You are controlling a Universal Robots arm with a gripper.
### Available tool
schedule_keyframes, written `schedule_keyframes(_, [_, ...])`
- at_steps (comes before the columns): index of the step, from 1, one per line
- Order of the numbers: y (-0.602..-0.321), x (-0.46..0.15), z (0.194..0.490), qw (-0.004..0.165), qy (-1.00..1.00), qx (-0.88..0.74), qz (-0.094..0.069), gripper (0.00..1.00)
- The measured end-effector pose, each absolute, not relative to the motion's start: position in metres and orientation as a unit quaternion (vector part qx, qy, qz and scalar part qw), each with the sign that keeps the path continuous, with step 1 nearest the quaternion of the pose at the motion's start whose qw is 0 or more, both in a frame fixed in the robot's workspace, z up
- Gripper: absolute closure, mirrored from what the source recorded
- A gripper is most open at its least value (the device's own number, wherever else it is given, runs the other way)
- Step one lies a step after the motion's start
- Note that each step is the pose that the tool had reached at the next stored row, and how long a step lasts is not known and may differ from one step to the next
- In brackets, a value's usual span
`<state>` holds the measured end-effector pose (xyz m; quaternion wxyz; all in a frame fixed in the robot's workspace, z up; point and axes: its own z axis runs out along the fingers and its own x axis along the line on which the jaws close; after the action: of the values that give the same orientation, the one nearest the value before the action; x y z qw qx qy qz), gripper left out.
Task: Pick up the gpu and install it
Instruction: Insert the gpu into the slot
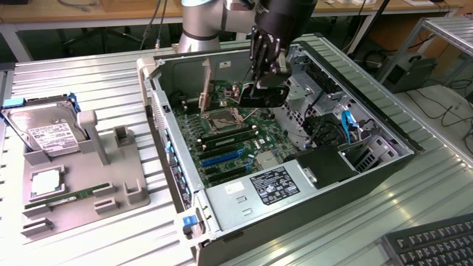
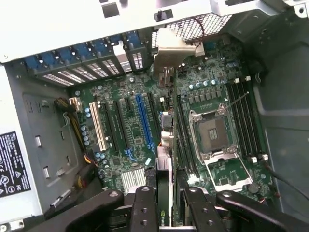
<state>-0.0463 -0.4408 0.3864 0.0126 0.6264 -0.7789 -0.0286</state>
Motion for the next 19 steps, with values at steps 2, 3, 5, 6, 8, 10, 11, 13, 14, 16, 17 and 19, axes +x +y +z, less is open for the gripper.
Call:
schedule_keyframes(2, [-0.441,-0.046,0.386,0.011,-0.77,0.637,-0.03,0.74])
schedule_keyframes(3, [-0.441,-0.046,0.386,0.01,-0.765,0.643,-0.031,0.74])
schedule_keyframes(5, [-0.441,-0.046,0.386,0.01,-0.754,0.656,-0.032,0.74])
schedule_keyframes(6, [-0.441,-0.046,0.386,0.009,-0.749,0.662,-0.033,0.74])
schedule_keyframes(8, [-0.441,-0.046,0.385,0.009,-0.737,0.676,-0.033,0.74])
schedule_keyframes(10, [-0.441,-0.046,0.385,0.01,-0.726,0.687,-0.033,0.74])
schedule_keyframes(11, [-0.441,-0.046,0.384,0.01,-0.721,0.692,-0.033,0.74])
schedule_keyframes(13, [-0.441,-0.046,0.383,0.009,-0.714,0.7,-0.032,0.74])
schedule_keyframes(14, [-0.442,-0.047,0.382,0.009,-0.713,0.701,-0.032,0.74])
schedule_keyframes(16, [-0.445,-0.048,0.381,0.007,-0.712,0.702,-0.032,0.74])
schedule_keyframes(17, [-0.447,-0.049,0.38,0.006,-0.712,0.702,-0.032,0.74])
schedule_keyframes(19, [-0.451,-0.051,0.379,0.005,-0.712,0.702,-0.031,0.74])
